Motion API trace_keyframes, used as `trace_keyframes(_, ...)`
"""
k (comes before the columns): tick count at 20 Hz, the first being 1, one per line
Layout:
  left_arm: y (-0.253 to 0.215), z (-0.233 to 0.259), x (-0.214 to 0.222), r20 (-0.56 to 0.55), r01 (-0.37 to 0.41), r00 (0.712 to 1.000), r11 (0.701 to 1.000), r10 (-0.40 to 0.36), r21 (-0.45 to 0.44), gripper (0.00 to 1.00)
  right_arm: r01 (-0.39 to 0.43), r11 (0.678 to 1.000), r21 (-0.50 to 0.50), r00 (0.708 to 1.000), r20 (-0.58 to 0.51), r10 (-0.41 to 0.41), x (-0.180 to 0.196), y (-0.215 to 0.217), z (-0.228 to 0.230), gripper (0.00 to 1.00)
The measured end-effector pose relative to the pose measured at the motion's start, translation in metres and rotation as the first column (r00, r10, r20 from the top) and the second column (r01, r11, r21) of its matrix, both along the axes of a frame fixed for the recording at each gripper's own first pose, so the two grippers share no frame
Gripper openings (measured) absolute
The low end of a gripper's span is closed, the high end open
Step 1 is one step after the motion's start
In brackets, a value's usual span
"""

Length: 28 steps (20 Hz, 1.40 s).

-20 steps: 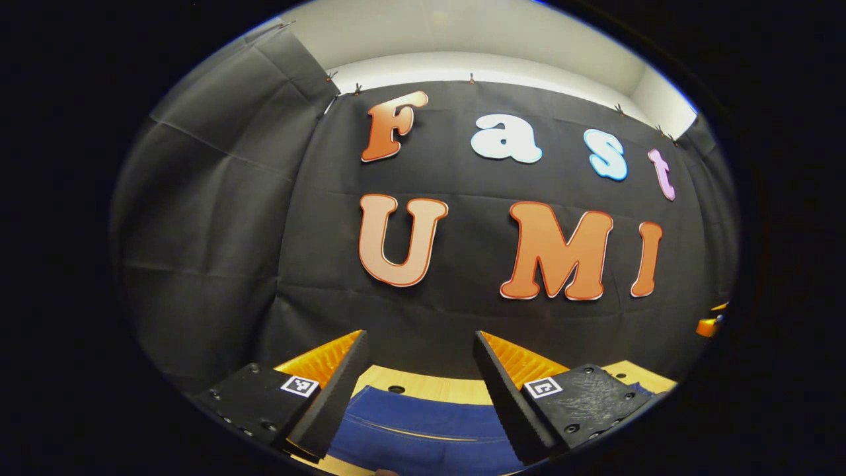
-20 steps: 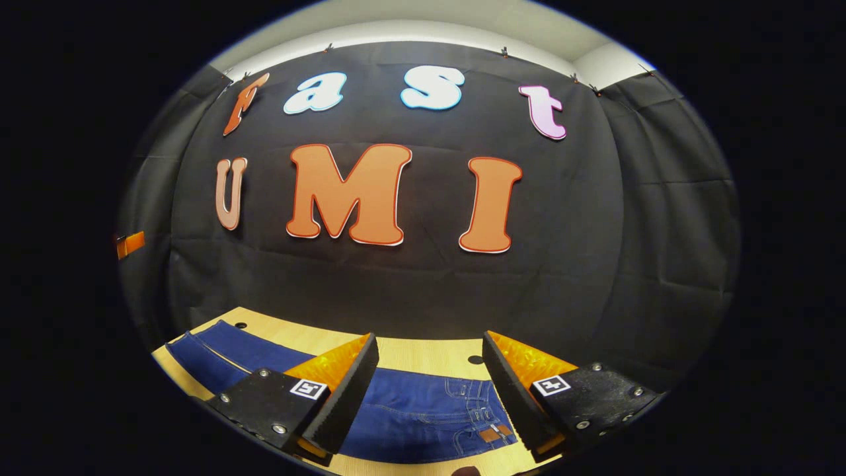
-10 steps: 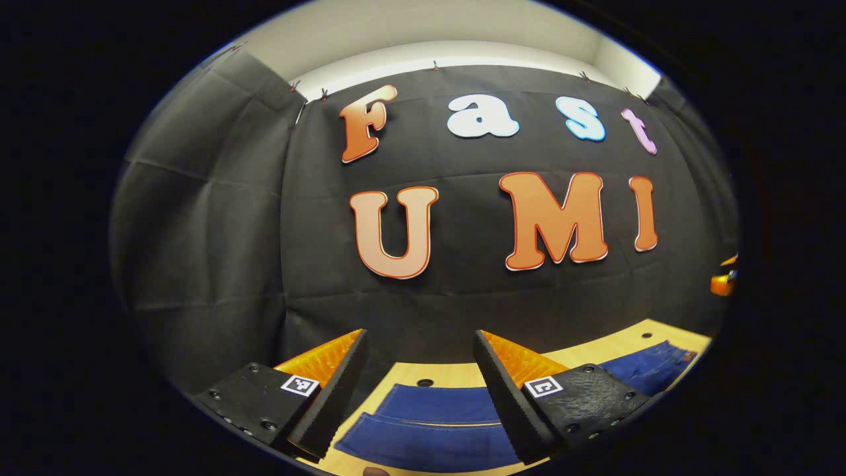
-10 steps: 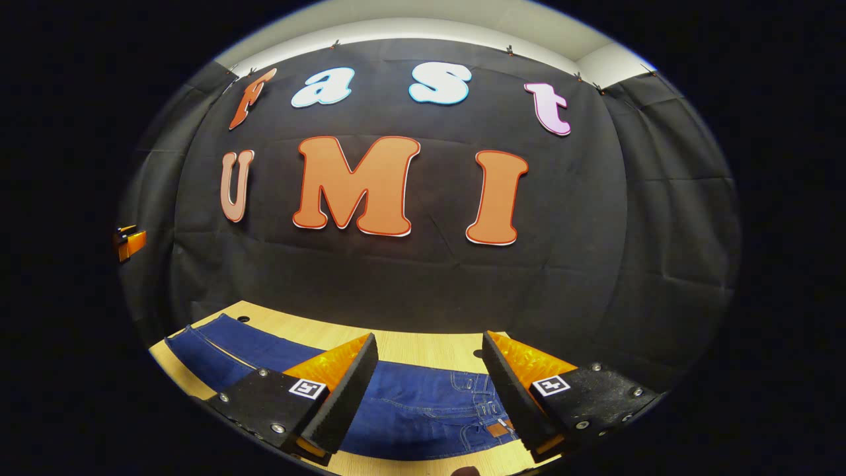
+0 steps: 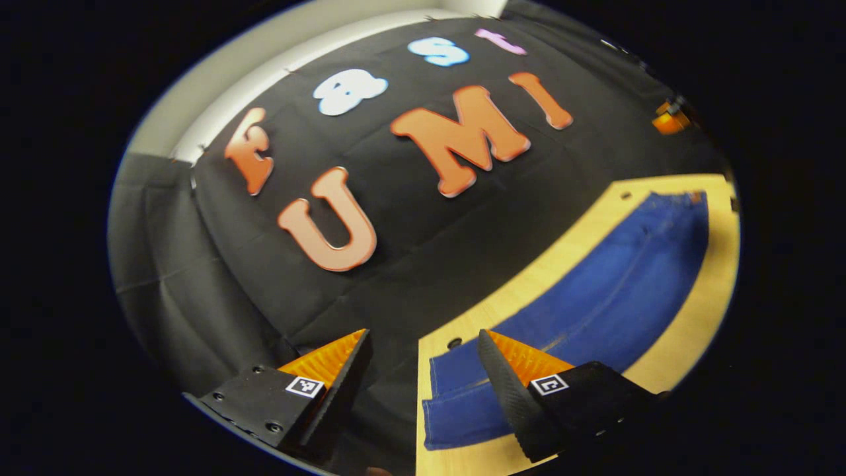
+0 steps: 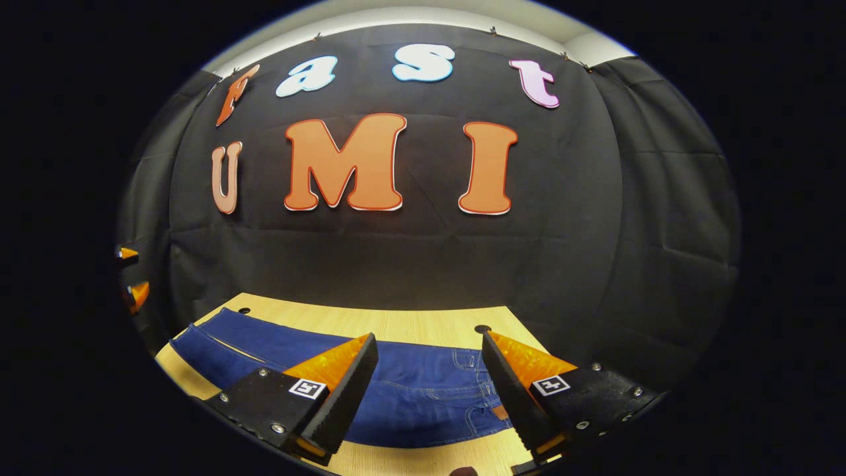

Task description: Grasp the waist and the cuffs of the jeans and fold them to make the two legs overlap; first hold the waist and fold one-third of the jeans toward the cuffs, then hold the cuffs and fold the remaining one-third in the same direction to finish folding.

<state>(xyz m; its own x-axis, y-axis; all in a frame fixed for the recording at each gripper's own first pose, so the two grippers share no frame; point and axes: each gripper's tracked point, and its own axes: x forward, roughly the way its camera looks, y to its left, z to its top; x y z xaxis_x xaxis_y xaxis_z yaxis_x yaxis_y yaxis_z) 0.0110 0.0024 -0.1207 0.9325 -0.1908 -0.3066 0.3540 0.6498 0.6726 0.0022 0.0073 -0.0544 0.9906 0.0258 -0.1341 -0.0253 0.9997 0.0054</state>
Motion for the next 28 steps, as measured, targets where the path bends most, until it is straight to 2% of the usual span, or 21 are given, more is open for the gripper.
trace_keyframes(2, -0.001, -0.036, -0.012, -0.063, 0.039, 0.997, 0.995, -0.034, 0.087, 0.98, 0.002, 1.0, 0.001, 1.0, -0.022, -0.001, -0.001, 0.0, -0.009, 0.98)
trace_keyframes(4, 0.005, -0.069, -0.021, -0.111, 0.082, 0.992, 0.974, -0.059, 0.21, 0.98, -0.002, 1.0, 0.0, 0.999, -0.049, 0.002, 0.001, 0.002, -0.02, 0.98)
trace_keyframes(6, 0.006, -0.103, -0.032, -0.172, 0.151, 0.98, 0.938, -0.1, 0.313, 0.98, -0.003, 1.0, -0.001, 0.997, -0.076, 0.003, 0.002, 0.003, -0.032, 0.98)
trace_keyframes(8, 0.005, -0.14, -0.043, -0.25, 0.226, 0.959, 0.898, -0.135, 0.379, 0.98, 0.001, 1.0, -0.001, 0.994, -0.106, -0.001, 0.001, 0.003, -0.047, 0.98)
trace_keyframes(12, 0.018, -0.199, -0.054, -0.373, 0.322, 0.917, 0.81, -0.14, 0.489, 0.98, 0.016, 1.0, -0.016, 0.984, -0.176, -0.018, 0.0, -0.004, -0.078, 0.98)
trace_keyframes(16, 0.023, -0.233, -0.05, -0.469, 0.404, 0.87, 0.76, -0.148, 0.509, 0.98, 0.009, 1.0, -0.011, 0.973, -0.23, -0.012, -0.001, -0.004, -0.097, 0.98)
trace_keyframes(18, 0.032, -0.243, -0.044, -0.495, 0.412, 0.86, 0.742, -0.126, 0.528, 0.98, 0.019, 0.999, -0.028, 0.97, -0.242, -0.026, -0.001, -0.007, -0.103, 0.98)
trace_keyframes(24, 0.048, -0.257, -0.032, -0.557, 0.443, 0.826, 0.707, -0.084, 0.55, 0.99, 0.028, 0.999, -0.038, 0.97, -0.24, -0.036, 0.002, -0.007, -0.098, 0.98)
trace_keyframes(25, 0.051, -0.263, -0.035, -0.584, 0.455, 0.809, 0.703, -0.07, 0.546, 0.99, 0.032, 0.999, -0.036, 0.969, -0.243, -0.04, 0.002, -0.008, -0.098, 0.98)
trace_keyframes(26, 0.051, -0.263, -0.036, -0.585, 0.464, 0.807, 0.699, -0.08, 0.544, 0.98, 0.036, 0.999, -0.032, 0.969, -0.245, -0.042, 0.003, -0.009, -0.098, 0.98)
trace_keyframes(28, 0.05, -0.262, -0.03, -0.559, 0.457, 0.824, 0.687, -0.089, 0.565, 0.98, 0.042, 0.999, -0.024, 0.968, -0.245, -0.047, 0.006, -0.008, -0.096, 0.98)
